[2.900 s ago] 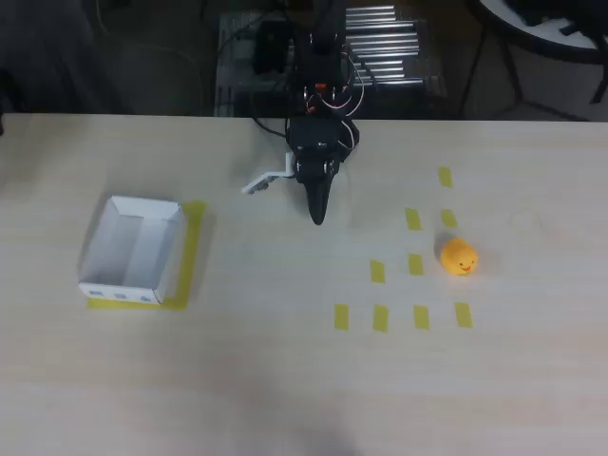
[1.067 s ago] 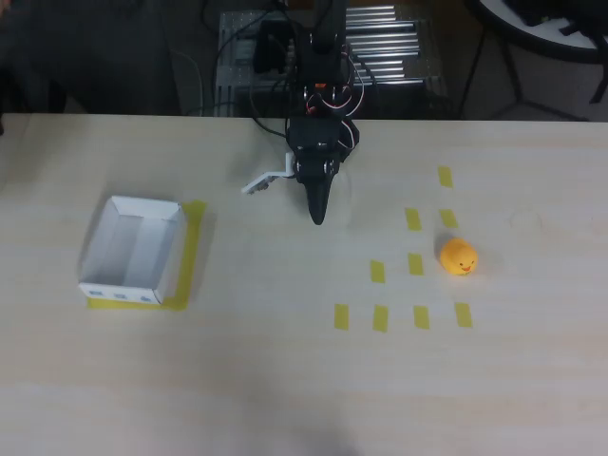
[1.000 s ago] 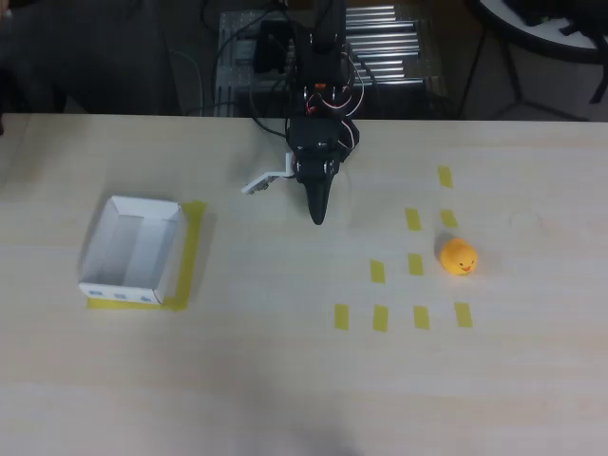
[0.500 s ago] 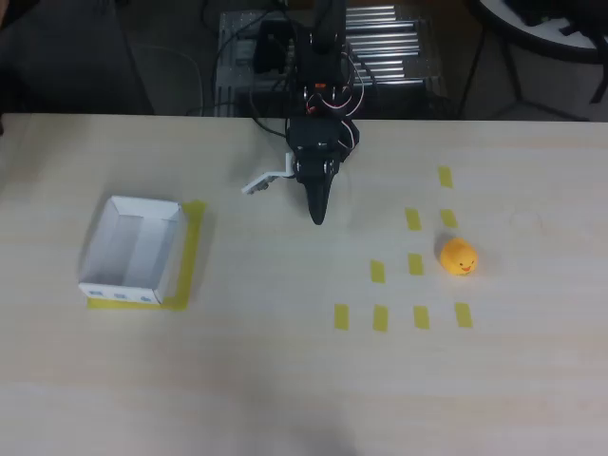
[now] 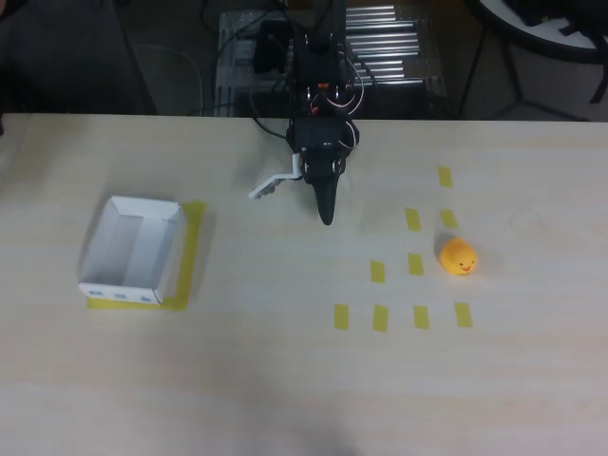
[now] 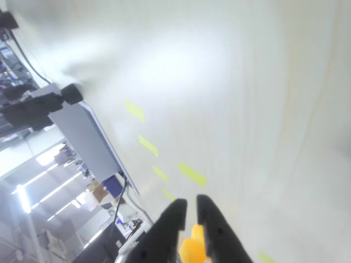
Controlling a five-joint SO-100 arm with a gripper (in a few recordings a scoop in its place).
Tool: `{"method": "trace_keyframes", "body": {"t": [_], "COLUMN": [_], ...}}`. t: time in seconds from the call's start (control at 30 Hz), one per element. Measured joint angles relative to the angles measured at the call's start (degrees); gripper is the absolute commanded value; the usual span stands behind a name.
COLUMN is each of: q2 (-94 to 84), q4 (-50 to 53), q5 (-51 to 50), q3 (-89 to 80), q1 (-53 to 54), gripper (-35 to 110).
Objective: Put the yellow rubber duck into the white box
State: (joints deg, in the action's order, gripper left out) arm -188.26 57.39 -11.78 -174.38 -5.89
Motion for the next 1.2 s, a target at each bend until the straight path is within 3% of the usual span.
{"method": "trace_keyframes", "body": {"t": [0.3, 0.5, 1.03, 1.2], "q2": [0.0, 5.1, 55.63, 66.8], "q4": [-1.41, 2.72, 29.09, 35.95], "q5": [0.44, 9.14, 14.15, 22.32], "q3": [0.0, 4.57, 75.94, 90.44], "q1": [0.0, 0.53, -5.89, -9.14], "gripper": [0, 0, 0, 2]}}
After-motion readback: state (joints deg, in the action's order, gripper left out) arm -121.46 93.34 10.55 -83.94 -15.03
